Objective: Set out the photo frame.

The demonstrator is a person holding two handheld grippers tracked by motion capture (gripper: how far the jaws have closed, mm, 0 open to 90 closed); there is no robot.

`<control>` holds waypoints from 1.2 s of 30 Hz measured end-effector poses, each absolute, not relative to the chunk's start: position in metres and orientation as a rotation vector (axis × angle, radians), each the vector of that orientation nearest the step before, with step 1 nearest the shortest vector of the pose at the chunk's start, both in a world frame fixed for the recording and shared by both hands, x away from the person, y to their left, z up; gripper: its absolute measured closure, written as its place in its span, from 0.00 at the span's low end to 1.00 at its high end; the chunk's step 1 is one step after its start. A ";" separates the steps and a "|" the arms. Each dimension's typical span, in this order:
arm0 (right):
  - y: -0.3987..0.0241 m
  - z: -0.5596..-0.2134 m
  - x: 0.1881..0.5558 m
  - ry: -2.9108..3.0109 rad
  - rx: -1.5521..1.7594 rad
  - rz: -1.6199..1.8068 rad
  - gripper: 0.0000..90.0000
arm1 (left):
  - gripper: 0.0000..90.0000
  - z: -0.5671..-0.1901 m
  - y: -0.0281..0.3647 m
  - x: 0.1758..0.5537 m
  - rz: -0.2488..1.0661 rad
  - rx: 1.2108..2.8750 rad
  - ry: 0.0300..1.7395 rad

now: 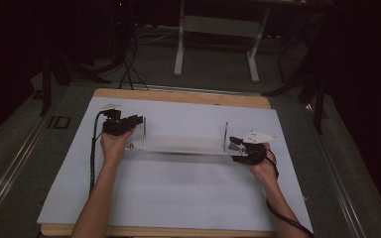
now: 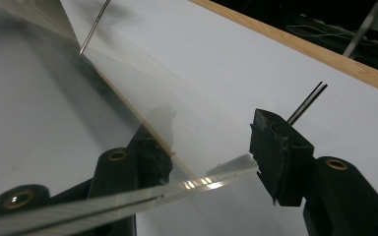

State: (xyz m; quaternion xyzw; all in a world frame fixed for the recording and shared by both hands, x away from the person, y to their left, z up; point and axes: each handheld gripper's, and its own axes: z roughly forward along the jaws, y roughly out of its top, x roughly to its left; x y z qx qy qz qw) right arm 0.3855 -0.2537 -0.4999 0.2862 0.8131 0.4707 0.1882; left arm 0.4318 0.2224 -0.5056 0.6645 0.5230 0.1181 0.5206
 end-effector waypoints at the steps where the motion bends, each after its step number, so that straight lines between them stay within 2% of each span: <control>1: -0.254 -0.500 0.386 2.287 0.805 1.325 0.54 | 0.71 -0.505 0.223 0.429 0.291 1.595 1.244; 24: -0.253 -0.498 0.387 2.277 0.824 1.332 0.54 | 0.65 -0.497 0.244 0.382 0.405 1.704 1.182; 36: -0.253 -0.497 0.388 2.269 0.829 1.340 0.54 | 0.64 -0.509 0.242 0.368 0.454 1.721 1.163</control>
